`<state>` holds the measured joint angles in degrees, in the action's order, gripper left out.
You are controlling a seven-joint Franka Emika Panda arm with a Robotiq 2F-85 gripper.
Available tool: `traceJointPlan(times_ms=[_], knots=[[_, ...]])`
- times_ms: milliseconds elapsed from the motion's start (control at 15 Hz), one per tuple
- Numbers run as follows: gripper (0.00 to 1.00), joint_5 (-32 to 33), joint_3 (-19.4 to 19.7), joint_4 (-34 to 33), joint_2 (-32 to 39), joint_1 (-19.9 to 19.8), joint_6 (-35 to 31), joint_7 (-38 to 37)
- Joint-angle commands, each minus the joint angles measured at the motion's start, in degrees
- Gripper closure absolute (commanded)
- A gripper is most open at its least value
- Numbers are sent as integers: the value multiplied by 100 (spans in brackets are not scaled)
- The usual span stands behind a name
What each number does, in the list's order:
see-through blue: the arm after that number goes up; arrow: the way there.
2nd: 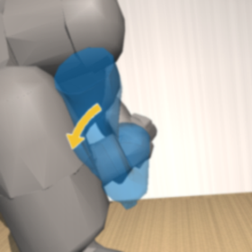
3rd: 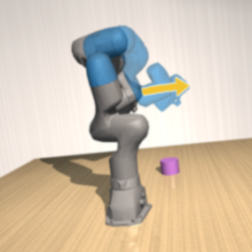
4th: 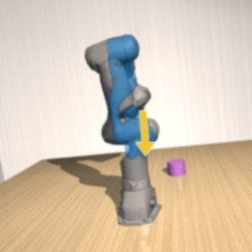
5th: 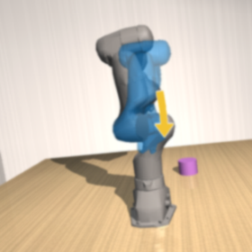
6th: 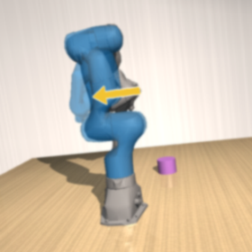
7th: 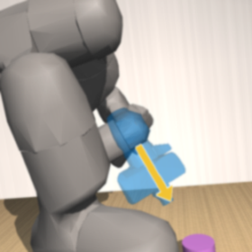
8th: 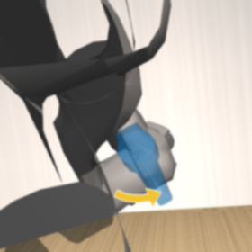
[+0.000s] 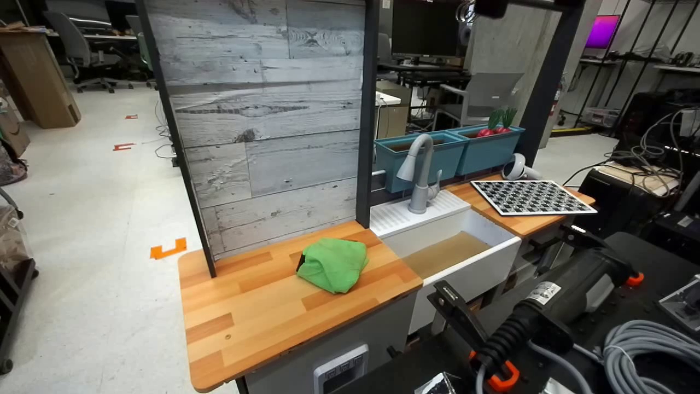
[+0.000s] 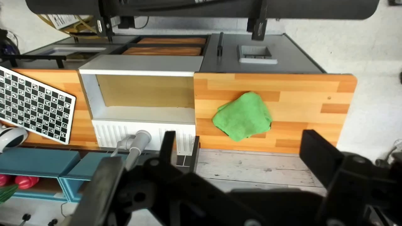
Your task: Unfold the green towel
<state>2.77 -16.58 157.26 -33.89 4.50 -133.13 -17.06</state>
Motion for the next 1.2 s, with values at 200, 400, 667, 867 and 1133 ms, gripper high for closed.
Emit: traceJointPlan(times_ms=[200,400,667,867,1133], knots=[[0,631,506,-726,2245,-842,-1433,19],[0,771,711,-1325,3308,-916,-1463,-180],[0,1071,1076,-2384,4751,-569,-1396,-728],[0,785,1316,-2165,4574,-343,-1404,-482],[0,799,1380,-2139,4535,-288,-1402,-486]])
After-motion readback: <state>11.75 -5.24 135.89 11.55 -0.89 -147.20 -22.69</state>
